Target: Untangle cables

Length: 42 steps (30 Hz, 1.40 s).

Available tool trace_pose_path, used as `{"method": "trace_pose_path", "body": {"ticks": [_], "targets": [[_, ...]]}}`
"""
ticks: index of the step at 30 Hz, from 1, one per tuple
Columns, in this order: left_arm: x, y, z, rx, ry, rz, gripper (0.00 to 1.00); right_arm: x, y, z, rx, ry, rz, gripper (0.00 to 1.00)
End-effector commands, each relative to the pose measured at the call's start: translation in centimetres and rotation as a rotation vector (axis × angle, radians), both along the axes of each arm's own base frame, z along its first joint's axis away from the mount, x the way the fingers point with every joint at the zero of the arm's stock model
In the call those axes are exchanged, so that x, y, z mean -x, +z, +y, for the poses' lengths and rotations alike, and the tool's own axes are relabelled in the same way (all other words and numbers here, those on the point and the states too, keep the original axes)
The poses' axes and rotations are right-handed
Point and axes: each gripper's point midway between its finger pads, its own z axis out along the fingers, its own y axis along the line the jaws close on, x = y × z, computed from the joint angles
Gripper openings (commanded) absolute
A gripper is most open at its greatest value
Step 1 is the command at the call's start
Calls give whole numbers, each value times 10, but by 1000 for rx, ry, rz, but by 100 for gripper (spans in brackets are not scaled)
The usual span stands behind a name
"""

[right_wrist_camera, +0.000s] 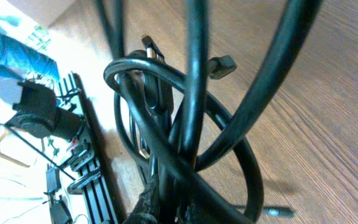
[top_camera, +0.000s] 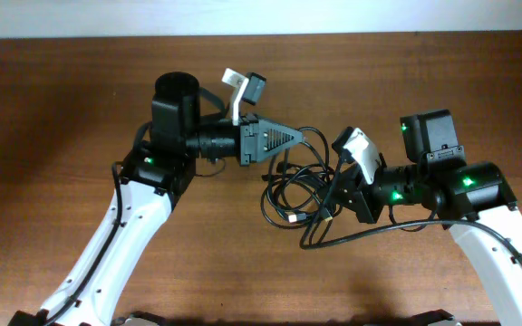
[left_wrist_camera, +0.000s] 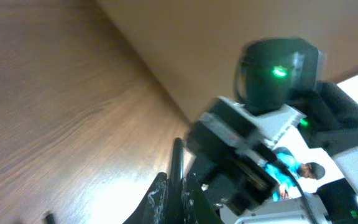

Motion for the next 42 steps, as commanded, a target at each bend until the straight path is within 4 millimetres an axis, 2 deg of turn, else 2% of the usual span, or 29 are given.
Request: {"method": "trace_pose_path", "body": {"ticks": [1,4,10,14,16,20,24,27,30,31,32,35,38,40,42], "targets": [[-36,-14,34,-77,216,40,0,15,22,4,-61,66,-75,4],[-44,-32,49,-132,297,111,0,20,31,3,-69,67,-115,4],[-47,-42,55,-170,345,140,0,33,52,0,-88,68,-208,4],[-48,-60,65,-237,407,204,0,40,68,-2,-105,69,-292,4],[-46,-63,65,-247,406,212,0,40,73,-2,-111,68,-321,4],[-43,-66,66,-256,403,234,0,38,78,-2,-122,58,-336,4],[-41,-66,65,-252,391,240,0,30,72,-7,-84,-8,-309,4],[-35,-61,59,-234,328,208,0,8,58,-26,20,-199,-248,4],[-25,-49,48,-178,227,157,0,-14,45,-55,130,-437,-194,4],[-21,-39,43,-142,177,119,0,-19,42,-65,157,-516,-176,13],[-16,-28,38,-98,125,81,0,-22,40,-71,172,-565,-164,15],[-7,-7,31,-21,27,-8,0,-25,39,-77,186,-613,-157,18],[-3,2,29,9,-15,-43,0,-29,37,-85,201,-682,-138,19],[-1,5,29,21,-31,-50,0,-31,33,-84,207,-680,-124,35],[0,5,29,24,-38,-48,0,-30,27,-81,208,-661,-95,45]]}}
